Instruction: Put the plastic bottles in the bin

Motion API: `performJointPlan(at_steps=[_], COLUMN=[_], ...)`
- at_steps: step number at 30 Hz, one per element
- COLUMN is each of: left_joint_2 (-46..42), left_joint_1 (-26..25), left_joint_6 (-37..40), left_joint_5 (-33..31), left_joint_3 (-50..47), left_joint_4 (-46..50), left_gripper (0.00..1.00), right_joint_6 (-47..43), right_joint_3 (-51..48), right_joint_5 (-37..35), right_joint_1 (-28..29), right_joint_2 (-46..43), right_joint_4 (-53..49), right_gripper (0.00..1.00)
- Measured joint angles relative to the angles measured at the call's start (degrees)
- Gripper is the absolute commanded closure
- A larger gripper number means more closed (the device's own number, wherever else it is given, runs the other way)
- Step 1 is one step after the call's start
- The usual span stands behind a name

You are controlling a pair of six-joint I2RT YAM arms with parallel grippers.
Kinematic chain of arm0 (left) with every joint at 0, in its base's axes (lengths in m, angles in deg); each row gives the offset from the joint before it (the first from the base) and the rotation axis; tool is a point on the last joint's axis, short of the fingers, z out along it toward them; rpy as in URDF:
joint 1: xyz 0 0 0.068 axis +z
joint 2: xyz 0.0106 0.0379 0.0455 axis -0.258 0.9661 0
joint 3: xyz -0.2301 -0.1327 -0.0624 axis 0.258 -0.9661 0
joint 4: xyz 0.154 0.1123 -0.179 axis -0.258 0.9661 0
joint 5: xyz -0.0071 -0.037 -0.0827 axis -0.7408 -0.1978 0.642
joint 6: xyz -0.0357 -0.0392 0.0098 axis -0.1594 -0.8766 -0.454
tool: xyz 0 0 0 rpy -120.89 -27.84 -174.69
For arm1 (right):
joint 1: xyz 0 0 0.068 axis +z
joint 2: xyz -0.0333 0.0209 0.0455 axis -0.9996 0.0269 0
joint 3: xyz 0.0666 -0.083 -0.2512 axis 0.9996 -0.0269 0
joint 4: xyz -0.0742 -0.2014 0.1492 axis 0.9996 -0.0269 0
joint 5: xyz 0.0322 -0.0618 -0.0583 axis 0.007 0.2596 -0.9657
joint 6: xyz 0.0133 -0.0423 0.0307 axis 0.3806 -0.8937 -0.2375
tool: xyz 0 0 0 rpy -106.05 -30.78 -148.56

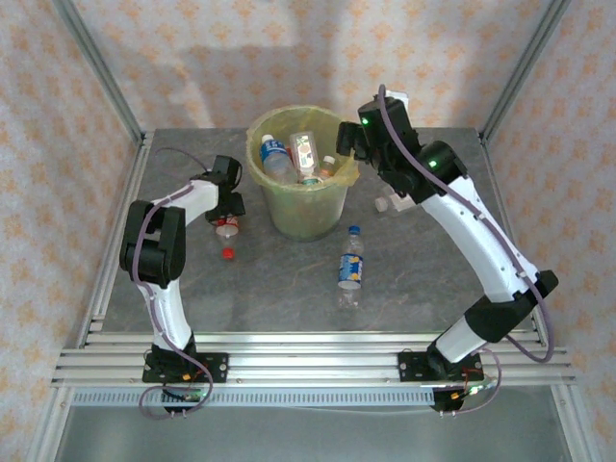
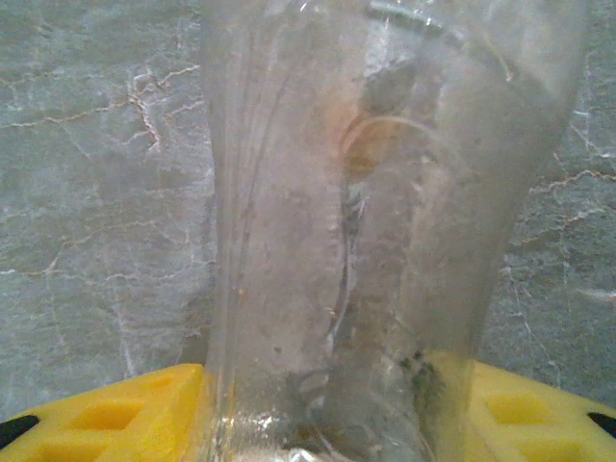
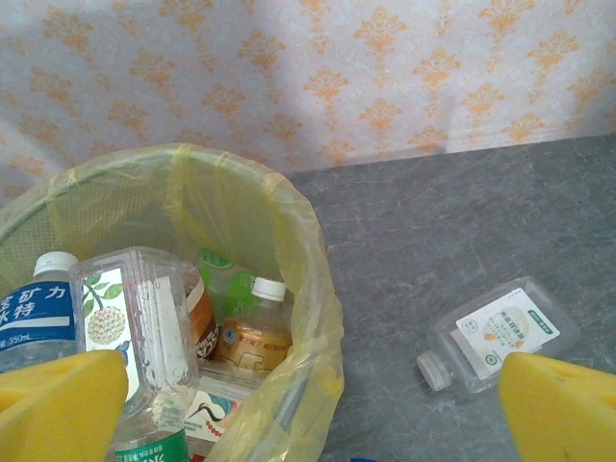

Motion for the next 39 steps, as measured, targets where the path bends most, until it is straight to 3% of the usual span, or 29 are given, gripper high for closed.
performJointPlan(at_steps=[8,14,20,25,33,39], left_joint_2=[-15.9,-26.1,-30.5,-30.0,-27.6,-27.5], left_joint_1=[0.0,-0.3,-3.7,-9.4,-15.2,-18.7], left_joint_6=[1.9,7.1,15.7,25.1,33.8,42.2], left_joint_5=[-1.4,-3.7,-3.6,-3.3,1.6,6.1], left_joint_3=[0.2,6.2,13.6,19.0,19.1,18.6], left_joint_4=[2.4,4.5,4.3,2.5,-2.3,-7.6], left_gripper=[0.6,0.6,0.59,0.59,0.58,0.58], right_joint_6=[0.3,0.5,0.9,2.5,5.6,6.5], right_joint_3=[-5.3,-7.8,-8.6,-8.7,-9.0,-7.9], right_joint_5=[-0.1,-0.2,-0.2,0.7,15.0,24.4], right_joint_1=[0.0,0.0,0.0,-0.7,-5.2,-5.4], right_joint_2=[-4.9,-7.3,-7.5,-7.5,-7.5,-7.1], right_joint_4=[2.9,4.9,6.1,6.1,9.7,12.9], right_gripper=[0.01,0.01,0.01,0.01,0.01,0.01])
